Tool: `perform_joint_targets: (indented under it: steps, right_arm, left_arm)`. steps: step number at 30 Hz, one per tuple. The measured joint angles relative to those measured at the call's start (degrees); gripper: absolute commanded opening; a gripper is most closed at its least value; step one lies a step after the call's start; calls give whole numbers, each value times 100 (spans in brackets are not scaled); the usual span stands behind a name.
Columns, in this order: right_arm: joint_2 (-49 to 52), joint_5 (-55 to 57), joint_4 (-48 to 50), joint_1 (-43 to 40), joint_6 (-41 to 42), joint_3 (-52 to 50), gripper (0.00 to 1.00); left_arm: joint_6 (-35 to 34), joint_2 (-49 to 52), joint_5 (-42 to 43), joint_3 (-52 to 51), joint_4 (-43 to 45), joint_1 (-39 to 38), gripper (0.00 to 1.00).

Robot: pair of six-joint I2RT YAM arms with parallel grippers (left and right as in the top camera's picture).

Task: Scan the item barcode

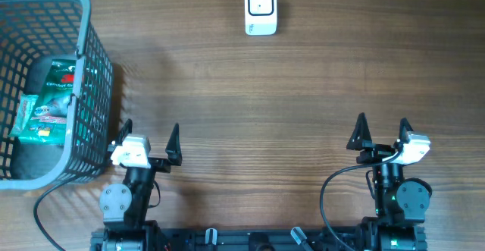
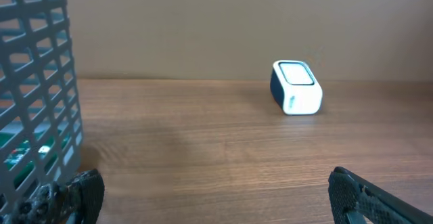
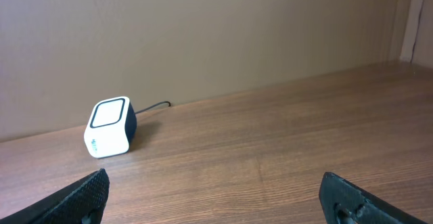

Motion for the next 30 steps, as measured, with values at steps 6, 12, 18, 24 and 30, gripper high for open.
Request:
perform_joint_targets:
  steps: [6,12,18,24,30]
  right_arm:
    - [0,0,0,0,0,0,100]
    - [0,0,0,-2,0,0,100]
    - [0,0,0,0,0,0,100]
    - [0,0,0,0,0,0,100]
    - [2,0,2,-2,0,0,100]
  left_arm:
    - [-4,0,1272,-2,238,0,100]
    - [-219,0,2247,17,280,0,100]
    - [-297,17,2660,424,168,0,100]
    - [-328,605,2852,1064,-68,0,100]
    - [-815,2046,2420,2920,-1202,0,100]
